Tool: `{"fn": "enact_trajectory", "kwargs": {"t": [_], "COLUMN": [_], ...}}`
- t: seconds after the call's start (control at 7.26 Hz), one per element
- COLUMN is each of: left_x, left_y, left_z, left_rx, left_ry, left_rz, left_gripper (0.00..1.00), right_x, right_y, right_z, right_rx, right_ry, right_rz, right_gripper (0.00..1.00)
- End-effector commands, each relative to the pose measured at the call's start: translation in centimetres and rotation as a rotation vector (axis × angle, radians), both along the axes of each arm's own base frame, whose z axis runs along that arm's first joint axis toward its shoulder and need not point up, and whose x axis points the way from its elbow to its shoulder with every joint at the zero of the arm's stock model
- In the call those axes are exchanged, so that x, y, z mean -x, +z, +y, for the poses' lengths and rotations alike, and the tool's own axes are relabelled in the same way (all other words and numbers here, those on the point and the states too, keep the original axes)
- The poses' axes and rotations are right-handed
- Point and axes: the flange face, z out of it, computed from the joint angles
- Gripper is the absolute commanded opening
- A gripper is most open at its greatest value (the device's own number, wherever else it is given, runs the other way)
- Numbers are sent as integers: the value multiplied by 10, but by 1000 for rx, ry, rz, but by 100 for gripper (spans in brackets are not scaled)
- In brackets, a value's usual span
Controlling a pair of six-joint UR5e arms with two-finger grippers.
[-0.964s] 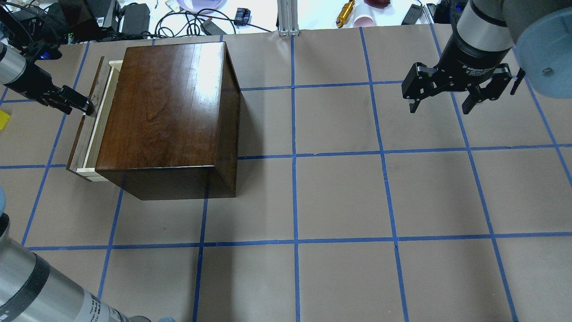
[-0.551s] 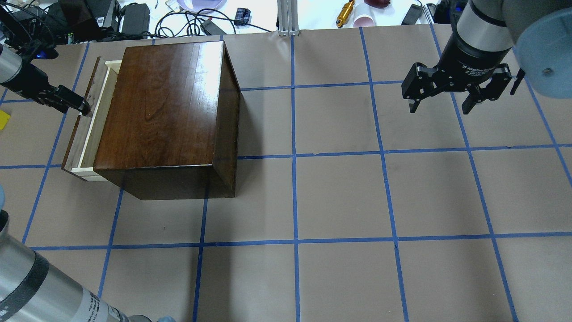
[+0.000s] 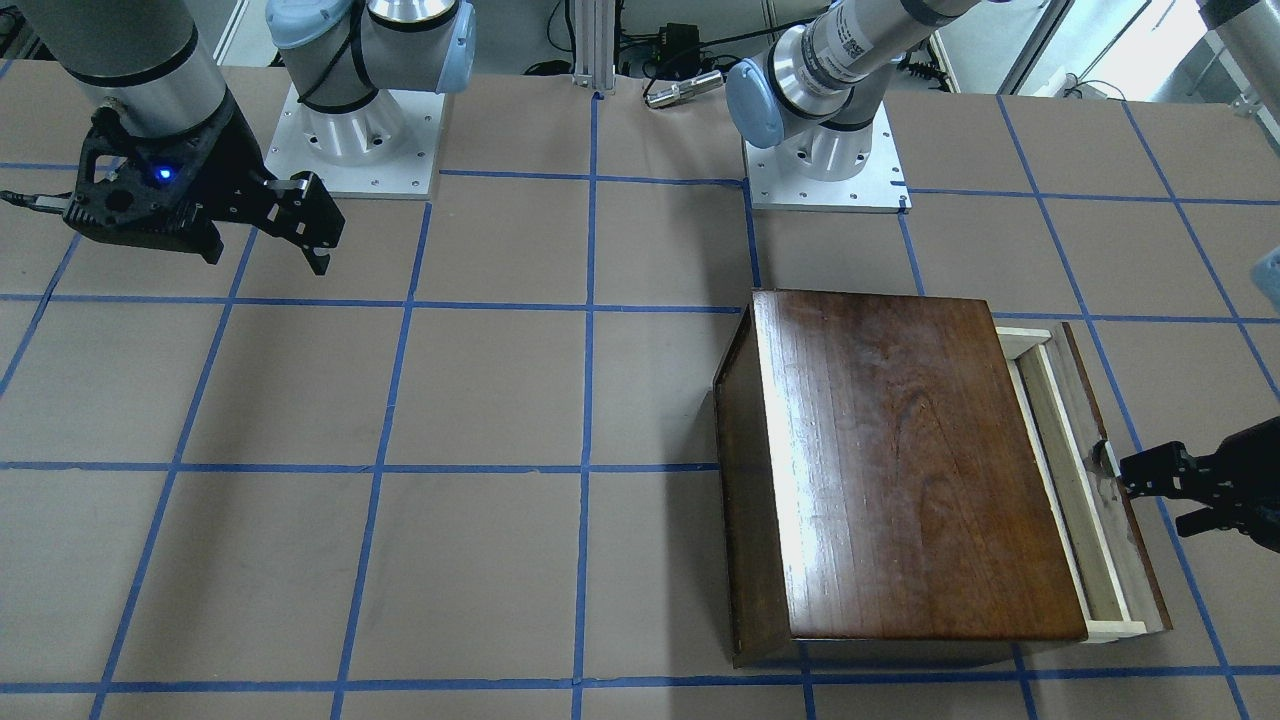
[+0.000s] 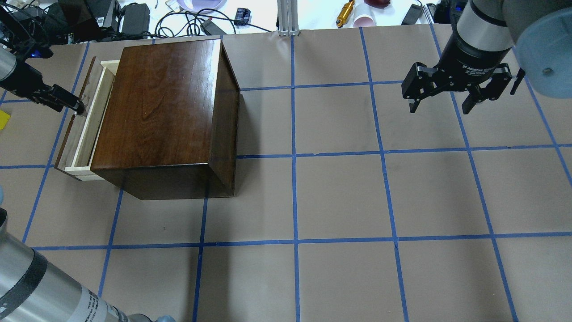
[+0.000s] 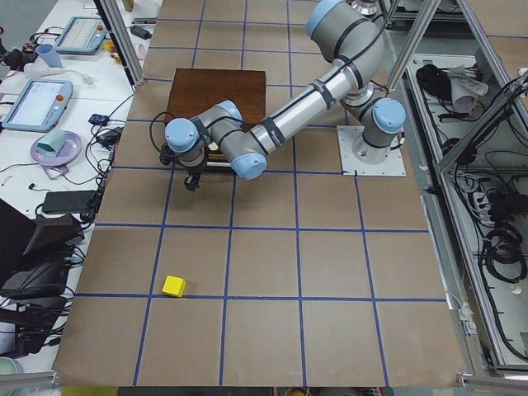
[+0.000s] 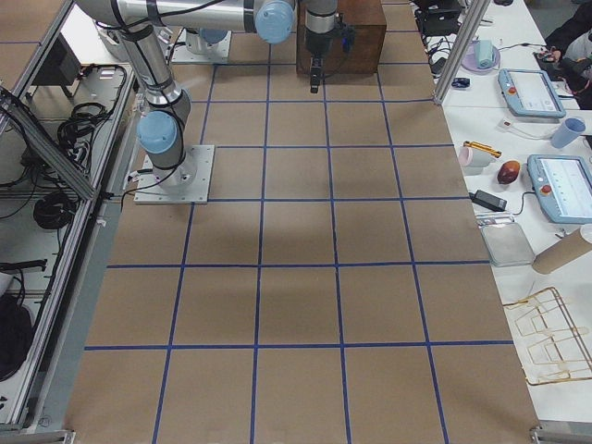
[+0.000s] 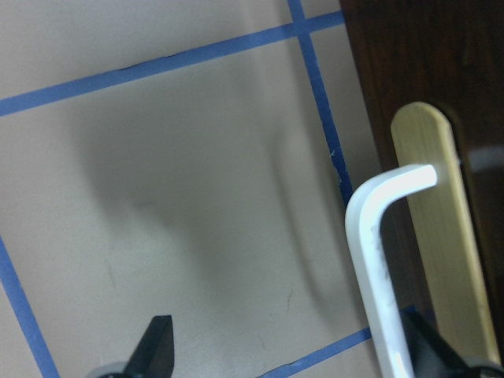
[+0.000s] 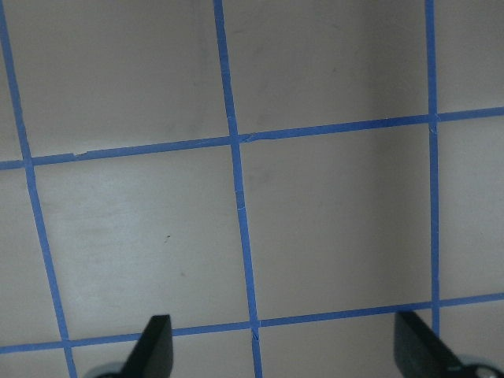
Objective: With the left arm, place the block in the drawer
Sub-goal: 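Pull the drawer outward from the cabinet with the left gripper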
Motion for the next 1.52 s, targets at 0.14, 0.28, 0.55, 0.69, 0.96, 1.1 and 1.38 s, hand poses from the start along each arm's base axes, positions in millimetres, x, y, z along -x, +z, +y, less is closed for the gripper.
{"fn": "enact_trajectory", "kwargs": {"t": [0.14, 0.28, 0.55, 0.69, 0.96, 1.1, 1.38], "left_x": [-6, -8, -7, -7, -8, -9, -11], "left_y": [-1, -1, -1, 0, 7, 11, 12], "left_z": [-4, -3, -2, -2, -3, -5, -6], "left_rx": [4, 2, -1, 1, 2, -5, -12], "left_ry": [-13, -10, -10, -10, -7, -7, -12], "left_rz": [-7, -8, -4, -5, -8, -4, -15], "left_gripper": [100, 100, 100, 100, 100, 100, 100], "right_x": [0, 0, 0, 0, 0, 0, 0], "right_y": [-1, 0, 0, 0, 0, -1, 0], "right_z": [0, 0, 0, 0, 0, 0, 0], "right_rx": [-2, 0, 0, 0, 0, -2, 0], "right_ry": [0, 0, 0, 0, 0, 0, 0], "right_rz": [0, 0, 0, 0, 0, 0, 0], "right_gripper": [100, 100, 100, 100, 100, 100, 100]}}
